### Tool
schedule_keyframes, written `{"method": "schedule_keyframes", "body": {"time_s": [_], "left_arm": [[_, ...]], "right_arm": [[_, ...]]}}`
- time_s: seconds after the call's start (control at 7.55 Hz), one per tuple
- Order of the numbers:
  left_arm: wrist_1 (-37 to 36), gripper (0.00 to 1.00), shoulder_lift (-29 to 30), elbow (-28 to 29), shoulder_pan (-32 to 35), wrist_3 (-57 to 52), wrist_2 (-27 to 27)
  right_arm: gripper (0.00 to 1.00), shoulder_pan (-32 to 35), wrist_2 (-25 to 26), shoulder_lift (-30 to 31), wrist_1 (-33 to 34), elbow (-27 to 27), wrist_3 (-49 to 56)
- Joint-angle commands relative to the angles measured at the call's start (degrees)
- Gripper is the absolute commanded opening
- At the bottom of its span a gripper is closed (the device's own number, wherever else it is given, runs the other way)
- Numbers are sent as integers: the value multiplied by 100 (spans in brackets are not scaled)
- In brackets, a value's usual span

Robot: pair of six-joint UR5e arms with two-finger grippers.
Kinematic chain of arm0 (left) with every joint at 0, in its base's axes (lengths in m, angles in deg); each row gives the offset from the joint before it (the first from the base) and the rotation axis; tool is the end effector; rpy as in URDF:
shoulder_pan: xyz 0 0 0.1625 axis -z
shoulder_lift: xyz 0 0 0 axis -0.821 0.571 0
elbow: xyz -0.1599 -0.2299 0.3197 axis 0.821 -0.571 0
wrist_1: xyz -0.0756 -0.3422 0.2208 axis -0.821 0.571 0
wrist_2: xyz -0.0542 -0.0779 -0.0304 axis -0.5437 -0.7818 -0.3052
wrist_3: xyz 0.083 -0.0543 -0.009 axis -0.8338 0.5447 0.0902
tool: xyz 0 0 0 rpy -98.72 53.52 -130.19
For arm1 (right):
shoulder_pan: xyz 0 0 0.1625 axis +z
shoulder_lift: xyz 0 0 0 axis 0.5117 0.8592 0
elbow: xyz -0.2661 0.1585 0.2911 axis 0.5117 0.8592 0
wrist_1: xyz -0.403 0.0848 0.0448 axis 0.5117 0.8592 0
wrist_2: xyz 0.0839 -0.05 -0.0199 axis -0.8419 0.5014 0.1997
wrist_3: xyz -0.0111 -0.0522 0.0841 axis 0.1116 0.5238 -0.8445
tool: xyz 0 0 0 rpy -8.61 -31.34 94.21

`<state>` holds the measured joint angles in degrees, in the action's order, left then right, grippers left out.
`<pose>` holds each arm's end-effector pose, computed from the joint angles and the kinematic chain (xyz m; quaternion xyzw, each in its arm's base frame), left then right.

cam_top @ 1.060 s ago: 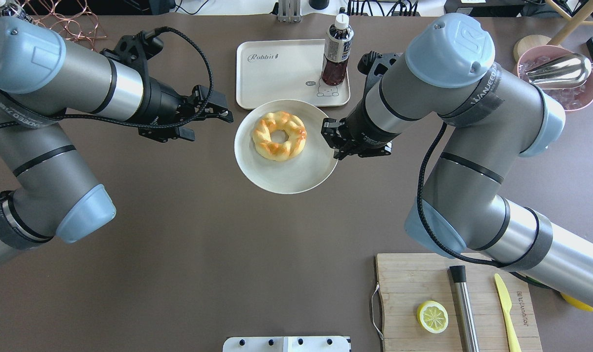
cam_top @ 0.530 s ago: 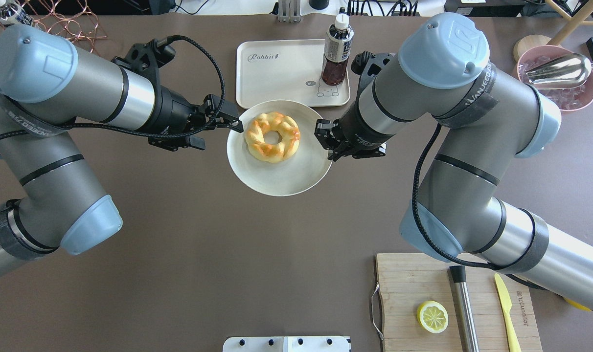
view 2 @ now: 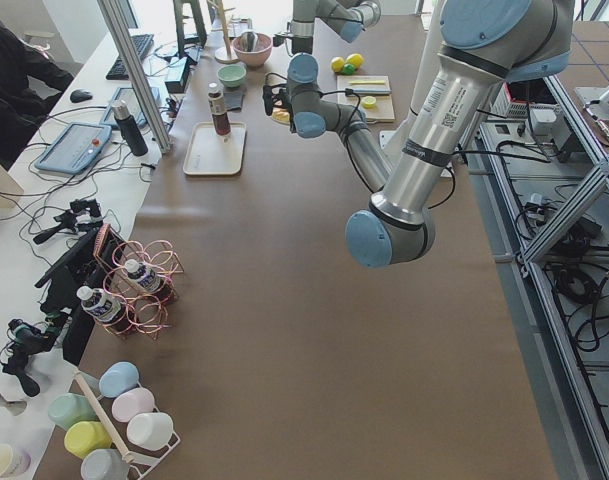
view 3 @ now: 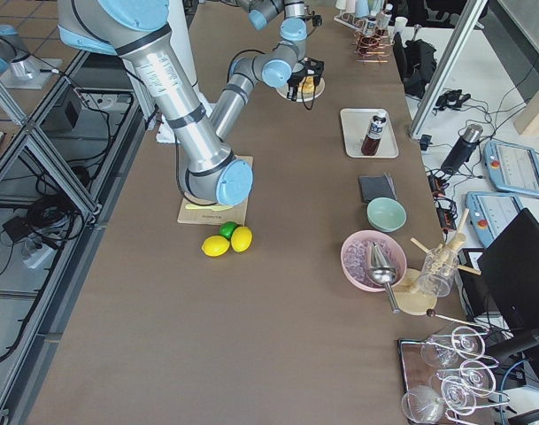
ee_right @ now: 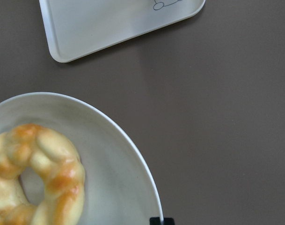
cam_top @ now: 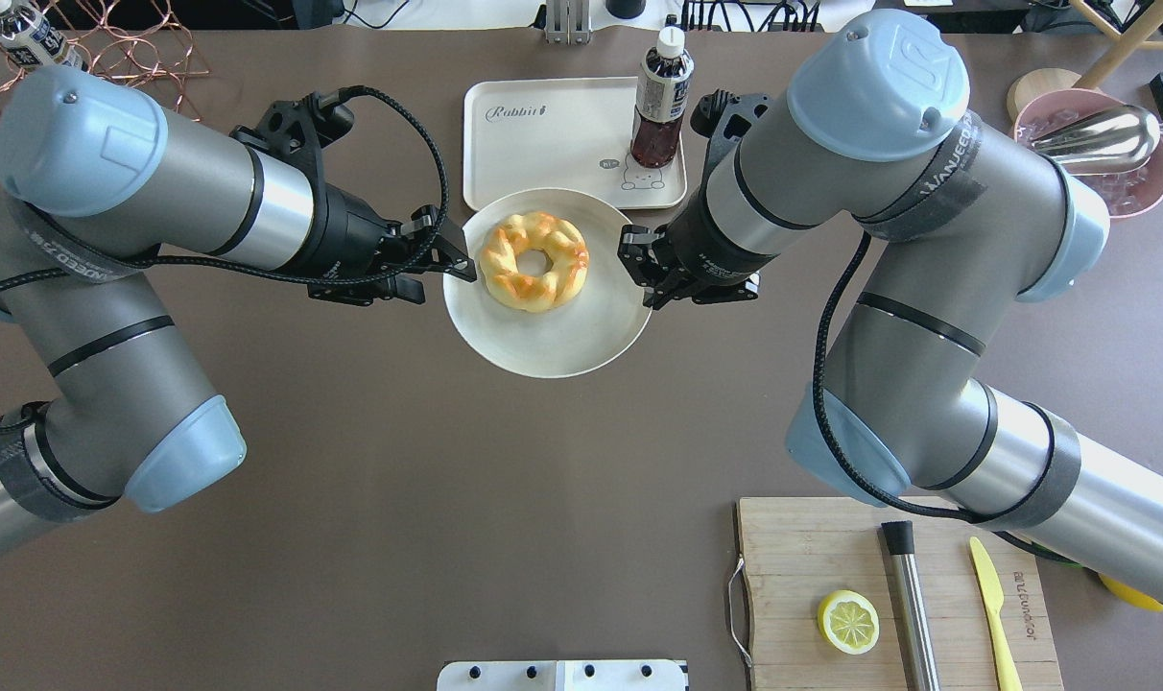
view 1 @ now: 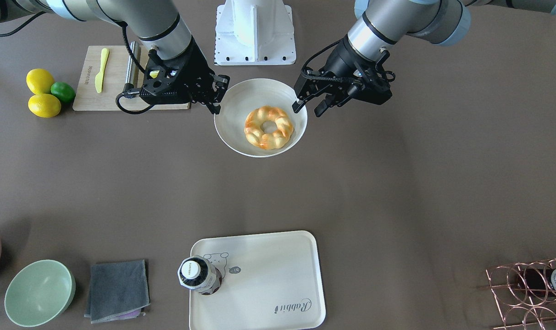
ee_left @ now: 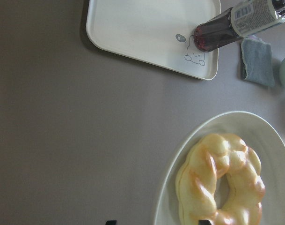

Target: Place donut on tray

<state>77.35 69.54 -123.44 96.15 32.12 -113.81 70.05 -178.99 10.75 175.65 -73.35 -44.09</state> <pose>0.3829 -0.4446 0.1796 0.0303 0.6069 -0.1065 0.7870 -0.4088 -0.4433 0.1480 -0.0162 -0.5028 0.1005 0.8584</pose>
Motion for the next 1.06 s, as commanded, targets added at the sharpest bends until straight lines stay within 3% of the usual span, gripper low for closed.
{"method": "schedule_keyframes", "body": {"time_s": [0.0, 0.13, 0.53, 0.66, 0.93], "left_arm": [[9, 61, -3, 2, -107, 0, 138], [9, 54, 5, 2, -107, 0, 138], [9, 18, 23, 11, -107, -9, 138], [9, 12, 23, 11, -116, -9, 138], [9, 9, 14, 11, -107, -9, 138]], "right_arm": [[0, 45, -16, -2, 0, -3, 35], [0, 54, -16, -2, 0, 6, 44], [0, 115, -16, 7, 0, 41, 62], [0, 116, -16, -1, 0, 33, 62], [0, 116, -16, -45, 0, 32, 62]]}}
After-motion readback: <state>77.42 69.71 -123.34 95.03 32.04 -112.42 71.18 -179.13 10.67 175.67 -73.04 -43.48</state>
